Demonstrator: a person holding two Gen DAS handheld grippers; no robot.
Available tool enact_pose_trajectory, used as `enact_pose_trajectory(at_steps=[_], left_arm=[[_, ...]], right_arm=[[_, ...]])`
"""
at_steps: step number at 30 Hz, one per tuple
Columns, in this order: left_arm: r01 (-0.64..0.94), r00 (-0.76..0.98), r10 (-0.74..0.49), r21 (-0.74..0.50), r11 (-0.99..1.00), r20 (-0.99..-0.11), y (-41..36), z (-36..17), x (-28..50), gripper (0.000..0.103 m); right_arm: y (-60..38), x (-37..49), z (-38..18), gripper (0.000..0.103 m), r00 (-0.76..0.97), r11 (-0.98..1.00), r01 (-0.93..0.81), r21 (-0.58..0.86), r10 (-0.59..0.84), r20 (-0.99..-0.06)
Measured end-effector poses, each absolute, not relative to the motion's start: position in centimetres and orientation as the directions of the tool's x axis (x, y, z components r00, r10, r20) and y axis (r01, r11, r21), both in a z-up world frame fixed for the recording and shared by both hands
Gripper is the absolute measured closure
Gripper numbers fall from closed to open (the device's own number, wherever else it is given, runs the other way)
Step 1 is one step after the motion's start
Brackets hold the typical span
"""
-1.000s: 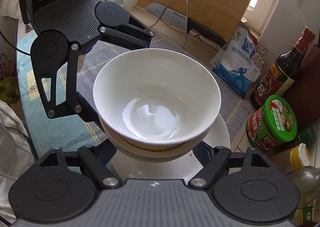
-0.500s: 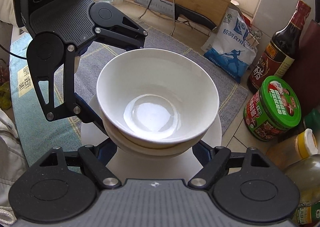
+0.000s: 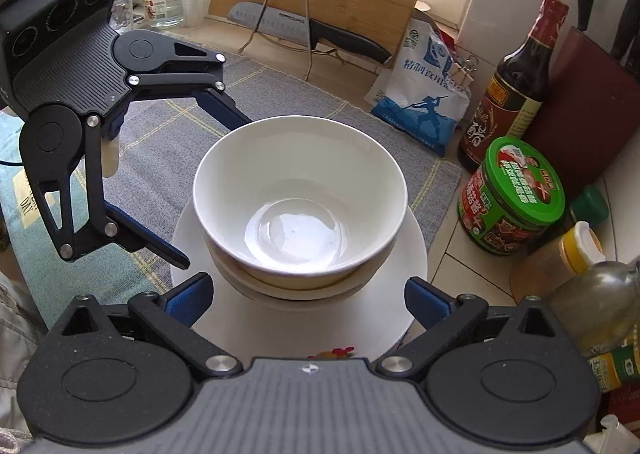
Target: Organize plates and bowls
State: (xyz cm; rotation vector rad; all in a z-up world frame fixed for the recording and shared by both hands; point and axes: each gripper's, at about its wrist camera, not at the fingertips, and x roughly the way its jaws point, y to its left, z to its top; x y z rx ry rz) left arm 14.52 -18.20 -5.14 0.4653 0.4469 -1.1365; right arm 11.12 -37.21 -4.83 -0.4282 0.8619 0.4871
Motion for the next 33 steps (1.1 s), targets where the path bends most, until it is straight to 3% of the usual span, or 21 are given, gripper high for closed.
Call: enact_pose_trajectory(at_steps=[6,11,16,22,33], left_arm=[[0.851,0.513,-0.747,0.138,0.507,-0.422,-14.2,-1.9,11.5,0.001],[0.739,0.627,-0.615,0.116,0.663,-0.479,-13.4,0.2,9.8,0.001],[0.708,0.625,-0.604,0.033,0.706,-0.495,-11.2,2.1,8.1,0.001],[0.66,0.638,-0.549,0.015,0.752,-0.54,-10.1,3.8,6.7,0.001],[0.632,0.64,-0.528,-0.008,0.775,-0.558,-9.4,4.4,5.5,0.001]], right_arm=[[-33.9,7.3,-2.8,0.0,0.625,0.922,-0.316,-0.221,0.027,-0.78],[-31.1,3.9,-0.9,0.0,0.666,0.975,0.008,-0.221,-0.17,-0.726],[-28.9,0.5,0.7,0.0,0.688,0.958,0.24,-0.155,-0.281,-0.669],[-26.7,-2.4,2.0,0.0,0.703,0.92,0.373,-0.12,-0.365,-0.611],[-25.3,-3.9,2.1,0.0,0.697,0.89,0.447,-0.093,-0.411,-0.588]])
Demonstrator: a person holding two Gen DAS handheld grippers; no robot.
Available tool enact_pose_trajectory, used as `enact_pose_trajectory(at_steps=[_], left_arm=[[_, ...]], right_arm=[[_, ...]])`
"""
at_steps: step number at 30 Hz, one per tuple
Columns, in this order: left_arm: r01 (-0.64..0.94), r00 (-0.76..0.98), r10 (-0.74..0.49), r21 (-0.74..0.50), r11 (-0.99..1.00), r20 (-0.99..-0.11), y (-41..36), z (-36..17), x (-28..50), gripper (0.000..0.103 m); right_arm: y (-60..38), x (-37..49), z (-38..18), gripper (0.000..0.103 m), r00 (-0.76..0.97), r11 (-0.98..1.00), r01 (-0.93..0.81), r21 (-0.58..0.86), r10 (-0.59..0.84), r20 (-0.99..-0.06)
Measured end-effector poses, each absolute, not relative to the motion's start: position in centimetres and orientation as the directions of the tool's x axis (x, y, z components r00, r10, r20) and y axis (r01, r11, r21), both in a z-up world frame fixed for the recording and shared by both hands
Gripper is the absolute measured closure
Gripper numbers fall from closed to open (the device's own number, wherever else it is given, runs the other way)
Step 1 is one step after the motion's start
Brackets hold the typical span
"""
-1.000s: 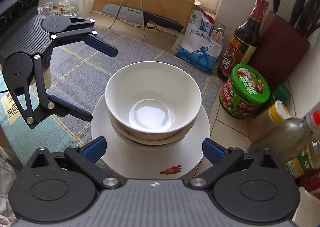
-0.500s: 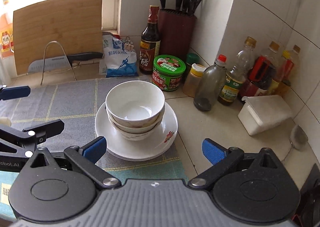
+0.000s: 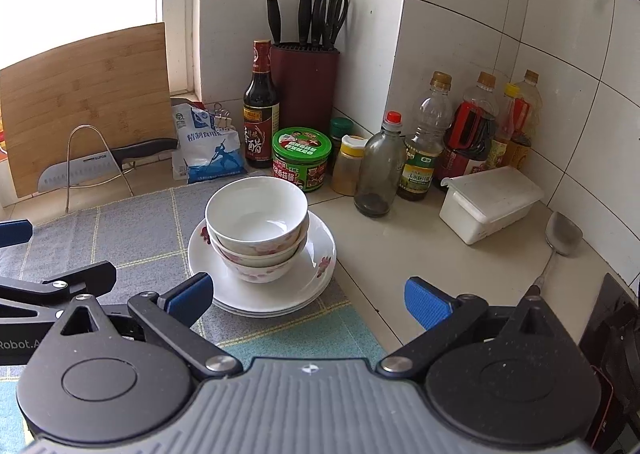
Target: Organize plates and bowls
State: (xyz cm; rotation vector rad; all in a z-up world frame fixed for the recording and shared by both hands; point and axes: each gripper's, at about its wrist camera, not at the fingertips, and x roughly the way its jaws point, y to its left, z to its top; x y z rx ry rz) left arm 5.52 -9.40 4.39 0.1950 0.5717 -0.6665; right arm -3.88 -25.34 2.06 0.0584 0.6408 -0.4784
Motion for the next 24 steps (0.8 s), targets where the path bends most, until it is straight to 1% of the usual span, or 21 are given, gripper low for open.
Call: enact_pose_trajectory(at_steps=[2,12,24], left_arm=[[0.626,0.635,-0.527,-0.024,0.779,-0.565,-9.24,4.43,5.71,0.001],[0.609,0.645,-0.506,-0.015,0.793,-0.573,-9.26,4.53,5.65,0.001],[0.61,0.641,-0.509,-0.02,0.792,-0.575,-9.39,4.64,5.87,0.001]], right_arm=[[-25.22,-4.0,2.05,0.0,0.698,0.887,0.453,-0.087,-0.414,-0.584],[-24.99,-3.88,1.99,0.0,0.695,0.884,0.459,-0.095,-0.423,-0.581],[-24.93,-3.77,2.19,0.0,0.691,0.879,0.466,-0.102,-0.433,-0.578]])
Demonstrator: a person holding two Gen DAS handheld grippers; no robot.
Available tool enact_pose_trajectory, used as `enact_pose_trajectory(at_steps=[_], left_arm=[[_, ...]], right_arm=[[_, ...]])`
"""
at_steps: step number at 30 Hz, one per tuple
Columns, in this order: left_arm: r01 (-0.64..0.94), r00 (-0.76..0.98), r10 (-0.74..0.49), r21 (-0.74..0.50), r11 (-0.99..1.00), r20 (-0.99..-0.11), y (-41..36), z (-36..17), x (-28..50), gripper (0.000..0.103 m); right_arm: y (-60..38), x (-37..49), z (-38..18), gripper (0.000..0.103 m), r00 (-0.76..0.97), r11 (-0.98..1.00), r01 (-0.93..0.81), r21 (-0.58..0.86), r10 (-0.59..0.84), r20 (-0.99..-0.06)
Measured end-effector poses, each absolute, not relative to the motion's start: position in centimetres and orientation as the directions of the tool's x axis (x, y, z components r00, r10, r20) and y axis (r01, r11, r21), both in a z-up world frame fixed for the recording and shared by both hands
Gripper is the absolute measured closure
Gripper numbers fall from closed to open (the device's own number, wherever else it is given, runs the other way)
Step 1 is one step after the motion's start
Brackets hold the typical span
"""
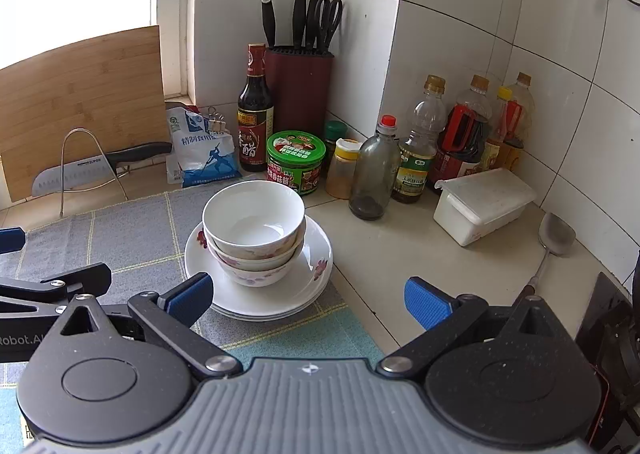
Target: Organize plates and bowls
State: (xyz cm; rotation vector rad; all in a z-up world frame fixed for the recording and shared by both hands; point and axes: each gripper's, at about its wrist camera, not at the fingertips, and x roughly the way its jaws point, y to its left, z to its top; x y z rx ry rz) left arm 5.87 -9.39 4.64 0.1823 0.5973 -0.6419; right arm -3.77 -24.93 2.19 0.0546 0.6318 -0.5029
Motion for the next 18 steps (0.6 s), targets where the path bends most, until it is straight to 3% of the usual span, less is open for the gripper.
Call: enact_pose_trajectory(at_steps=[18], left_arm=[[0.603,0.64,-0.507,-0.032,0.797,-0.577,-9.21,4.5,6.09,0.001]], right_arm=[[-24.86,-3.63,2.22,0.0,0.691,0.878,0.466,-0.108,-0.438,-0.575]])
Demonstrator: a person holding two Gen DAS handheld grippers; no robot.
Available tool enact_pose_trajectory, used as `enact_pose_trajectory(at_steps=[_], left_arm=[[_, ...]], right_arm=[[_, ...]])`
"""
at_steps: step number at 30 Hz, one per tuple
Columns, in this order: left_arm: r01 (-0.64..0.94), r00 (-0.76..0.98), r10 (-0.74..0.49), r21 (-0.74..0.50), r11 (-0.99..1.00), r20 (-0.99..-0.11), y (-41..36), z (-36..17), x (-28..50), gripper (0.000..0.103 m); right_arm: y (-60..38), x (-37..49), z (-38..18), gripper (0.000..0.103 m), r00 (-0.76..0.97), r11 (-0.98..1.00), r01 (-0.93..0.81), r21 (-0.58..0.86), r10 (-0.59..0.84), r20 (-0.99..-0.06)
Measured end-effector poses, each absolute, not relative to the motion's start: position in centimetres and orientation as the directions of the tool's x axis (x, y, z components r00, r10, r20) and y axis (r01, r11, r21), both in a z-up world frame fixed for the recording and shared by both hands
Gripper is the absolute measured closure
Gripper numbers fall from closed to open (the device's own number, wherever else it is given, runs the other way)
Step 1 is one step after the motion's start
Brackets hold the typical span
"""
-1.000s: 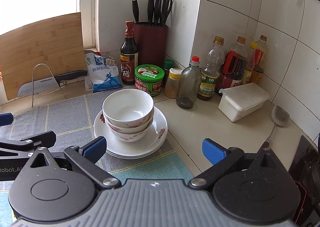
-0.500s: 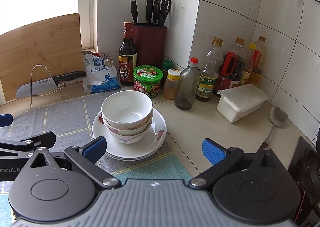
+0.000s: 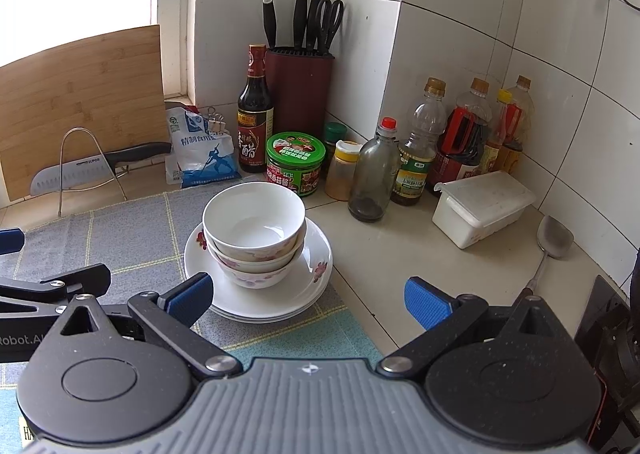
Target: Organize plates and bowls
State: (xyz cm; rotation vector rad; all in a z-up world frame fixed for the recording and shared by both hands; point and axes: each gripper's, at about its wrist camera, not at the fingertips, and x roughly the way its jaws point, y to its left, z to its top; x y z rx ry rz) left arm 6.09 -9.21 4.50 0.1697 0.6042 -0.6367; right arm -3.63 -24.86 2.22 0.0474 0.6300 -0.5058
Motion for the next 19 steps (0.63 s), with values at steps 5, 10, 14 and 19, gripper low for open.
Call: enact_pose_trajectory(at_steps=[5,10,14,19], left_arm=[[0.603,0.641,-0.506,-0.03,0.798,-0.576,-9.16,4.51,6.07,0.001],[0.602,0.642,-0.506,-0.03,0.798,-0.576,-9.11,4.55,6.02,0.001],[0.603,0.642,-0.508,-0.03,0.797,-0.574,-9.06,4.57,5.99,0.001],[0.603,0.642,-0.508,-0.03,0.797,-0.575,-9.06,4.59,5.97,0.001]], right_arm=[[-24.84,-3.66,2.25,0.0,0.691,0.877,0.467,-0.111,-0.44,-0.573],[-24.77,-3.69,2.32,0.0,0.691,0.877,0.466,-0.116,-0.443,-0.571],[-24.7,-3.73,2.4,0.0,0.693,0.877,0.466,-0.117,-0.444,-0.568],[-24.62,-3.74,2.48,0.0,0.694,0.876,0.465,-0.124,-0.448,-0.564]])
